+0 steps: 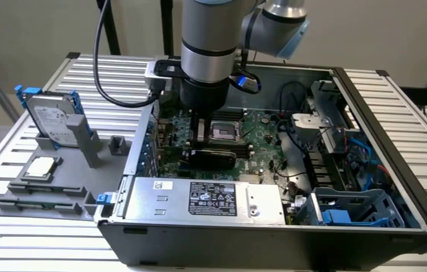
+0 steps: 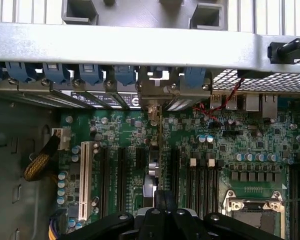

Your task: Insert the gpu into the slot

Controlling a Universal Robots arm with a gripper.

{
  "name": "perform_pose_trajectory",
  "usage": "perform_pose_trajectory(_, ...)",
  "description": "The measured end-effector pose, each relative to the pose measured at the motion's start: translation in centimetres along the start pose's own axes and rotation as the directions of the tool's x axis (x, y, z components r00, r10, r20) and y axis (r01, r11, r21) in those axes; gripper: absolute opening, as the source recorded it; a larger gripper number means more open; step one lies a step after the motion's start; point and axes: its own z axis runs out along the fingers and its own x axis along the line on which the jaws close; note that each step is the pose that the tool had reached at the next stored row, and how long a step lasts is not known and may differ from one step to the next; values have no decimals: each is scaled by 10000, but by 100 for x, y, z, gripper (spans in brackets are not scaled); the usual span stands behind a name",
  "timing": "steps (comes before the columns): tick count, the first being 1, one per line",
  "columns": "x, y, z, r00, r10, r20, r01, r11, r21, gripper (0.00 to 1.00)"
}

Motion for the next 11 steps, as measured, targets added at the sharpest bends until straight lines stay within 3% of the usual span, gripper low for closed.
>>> perform_pose_trajectory(3,-2,1,6,10000,1,18,-1,10000,7,11)
perform_pose_trajectory(5,-7,3,-46,10000,1,51,-1,10000,25,11)
perform_pose_trajectory(8,-8,13,-184,10000,0,21,0,10000,10,11)
perform_pose_trajectory(11,-8,45,-210,10000,-15,19,15,10000,-25,11)
